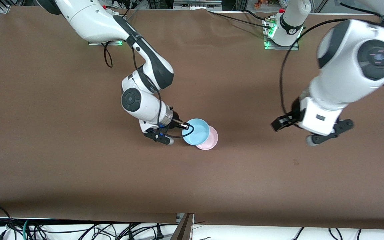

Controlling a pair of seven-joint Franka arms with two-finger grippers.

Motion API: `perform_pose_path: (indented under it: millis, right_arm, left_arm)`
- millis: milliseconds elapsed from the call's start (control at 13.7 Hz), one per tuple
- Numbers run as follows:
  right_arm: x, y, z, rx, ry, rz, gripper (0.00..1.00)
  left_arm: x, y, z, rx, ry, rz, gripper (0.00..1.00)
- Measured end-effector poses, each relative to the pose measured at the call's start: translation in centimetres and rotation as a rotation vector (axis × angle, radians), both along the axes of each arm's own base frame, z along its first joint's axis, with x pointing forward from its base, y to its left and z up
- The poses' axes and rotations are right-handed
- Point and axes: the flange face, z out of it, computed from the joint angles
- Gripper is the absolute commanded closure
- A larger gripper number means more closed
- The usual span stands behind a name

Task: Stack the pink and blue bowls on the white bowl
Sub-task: 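Carry the blue bowl onto the pink bowl while the left gripper withdraws, then lower the blue bowl into the pink bowl with the right gripper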

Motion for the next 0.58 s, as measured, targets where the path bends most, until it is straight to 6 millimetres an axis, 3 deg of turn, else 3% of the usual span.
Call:
perform_pose_path:
  millis: [73,292,584]
  right_arm:
    - [-0.2,0.8,-0.3,-0.003,-0.004,-0.004,1.00]
    - [-0.8,2.5,-2.2,-0.030,-0.024,0.002,1.00]
    - [-0.2,2.5,-3.3,-0.038,-0.062,-0.008,1.00]
  left_arm:
    - [0.2,2.1,0.5,0.002,0.006,-0.079,0.02]
    - [0.7,7.0,1.0,0.000,-0.001,-0.276,0.00]
    - [0.8,11.0,2.1,0.019,-0.022,-0.445,0.00]
